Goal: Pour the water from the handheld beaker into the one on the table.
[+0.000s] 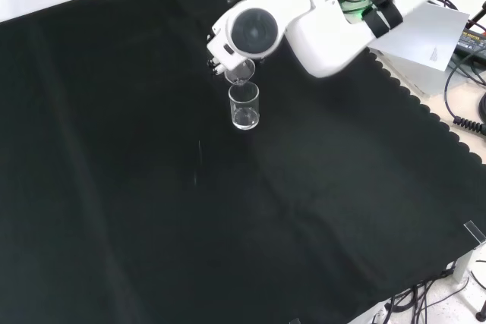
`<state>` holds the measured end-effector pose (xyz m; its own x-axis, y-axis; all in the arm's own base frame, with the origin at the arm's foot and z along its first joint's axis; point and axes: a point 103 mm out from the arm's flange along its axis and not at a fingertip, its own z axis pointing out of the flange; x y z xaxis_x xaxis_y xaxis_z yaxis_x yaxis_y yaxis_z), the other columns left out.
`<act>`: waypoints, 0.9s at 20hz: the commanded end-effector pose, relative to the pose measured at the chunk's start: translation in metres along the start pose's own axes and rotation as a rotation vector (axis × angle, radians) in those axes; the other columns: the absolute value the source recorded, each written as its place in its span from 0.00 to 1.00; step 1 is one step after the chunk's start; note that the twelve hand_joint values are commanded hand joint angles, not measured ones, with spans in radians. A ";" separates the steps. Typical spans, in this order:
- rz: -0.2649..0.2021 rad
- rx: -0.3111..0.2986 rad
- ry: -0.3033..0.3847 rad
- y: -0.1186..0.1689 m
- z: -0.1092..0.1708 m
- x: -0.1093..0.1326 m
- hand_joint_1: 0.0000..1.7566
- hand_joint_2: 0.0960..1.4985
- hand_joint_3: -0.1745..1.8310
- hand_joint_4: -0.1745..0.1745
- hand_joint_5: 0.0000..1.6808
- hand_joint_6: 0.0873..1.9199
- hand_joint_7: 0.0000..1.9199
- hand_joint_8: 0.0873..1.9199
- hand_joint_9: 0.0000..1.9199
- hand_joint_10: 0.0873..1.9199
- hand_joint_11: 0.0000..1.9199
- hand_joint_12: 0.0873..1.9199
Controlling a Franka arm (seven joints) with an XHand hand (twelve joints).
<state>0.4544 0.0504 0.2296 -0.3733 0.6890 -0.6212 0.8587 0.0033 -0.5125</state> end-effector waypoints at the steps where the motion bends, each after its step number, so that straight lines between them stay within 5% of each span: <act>1: -0.023 -0.062 0.187 -0.001 0.012 -0.027 0.75 0.68 0.00 0.00 0.71 0.27 0.76 0.18 0.83 0.41 0.72 0.41; 9: -0.054 -0.243 0.407 -0.005 0.025 -0.057 0.75 0.68 0.00 0.00 0.71 0.27 0.76 0.18 0.83 0.41 0.72 0.41; 18: -0.147 -0.421 0.639 0.001 0.054 -0.079 0.75 0.68 0.00 0.00 0.69 0.29 0.76 0.18 0.81 0.40 0.71 0.39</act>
